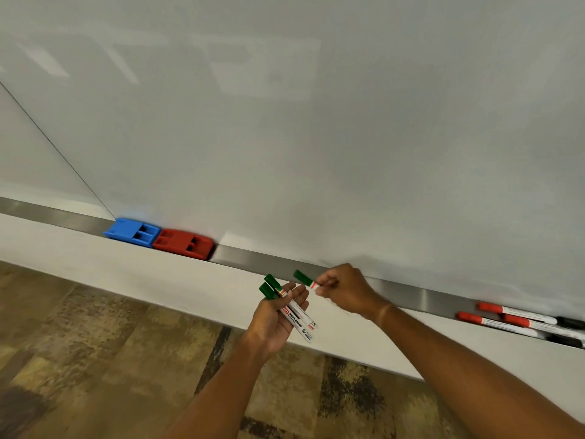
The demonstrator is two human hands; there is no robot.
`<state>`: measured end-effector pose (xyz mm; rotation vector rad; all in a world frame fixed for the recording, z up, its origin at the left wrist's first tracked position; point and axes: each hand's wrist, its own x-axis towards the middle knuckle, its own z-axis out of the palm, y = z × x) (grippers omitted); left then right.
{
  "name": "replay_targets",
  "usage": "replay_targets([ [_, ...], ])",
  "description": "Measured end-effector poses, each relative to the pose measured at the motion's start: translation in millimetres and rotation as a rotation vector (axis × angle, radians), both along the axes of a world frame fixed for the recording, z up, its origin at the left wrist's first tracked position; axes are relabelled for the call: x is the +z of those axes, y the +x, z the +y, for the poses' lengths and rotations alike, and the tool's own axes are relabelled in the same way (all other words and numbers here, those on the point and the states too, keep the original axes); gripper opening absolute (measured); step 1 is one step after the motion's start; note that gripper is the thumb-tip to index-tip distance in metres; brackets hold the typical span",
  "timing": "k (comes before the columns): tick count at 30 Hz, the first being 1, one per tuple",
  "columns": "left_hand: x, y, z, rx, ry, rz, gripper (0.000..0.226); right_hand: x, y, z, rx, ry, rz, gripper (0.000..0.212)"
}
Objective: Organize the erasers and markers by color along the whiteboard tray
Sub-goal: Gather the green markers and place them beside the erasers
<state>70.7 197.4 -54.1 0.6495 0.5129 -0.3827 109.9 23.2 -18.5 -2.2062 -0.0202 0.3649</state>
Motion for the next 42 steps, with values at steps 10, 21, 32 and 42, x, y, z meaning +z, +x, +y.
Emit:
replay_targets([
  [10,10.6,-11.8,11.2,0.016,0.018,-0.045,0.036,-7.5,-7.5,51.2,0.058,0.181,0.026,0.016],
  [21,15.9,-17.8,32.1,0.154,-0.036,-0.090,0.025,0.3,-1.3,76.3,0.266,0.216,0.048,0.025],
  [32,10.1,-10.4,81.7,0.250,-0.001,-0.052,0.019,-1.3,18.2,126.6,0.362,0.180,0.040,0.024],
  [42,-0.8,18.4,136.3,0.265,0.027,0.028,0.026,0.4,76.6,171.9,0.349,-0.301,-0.293,0.027],
])
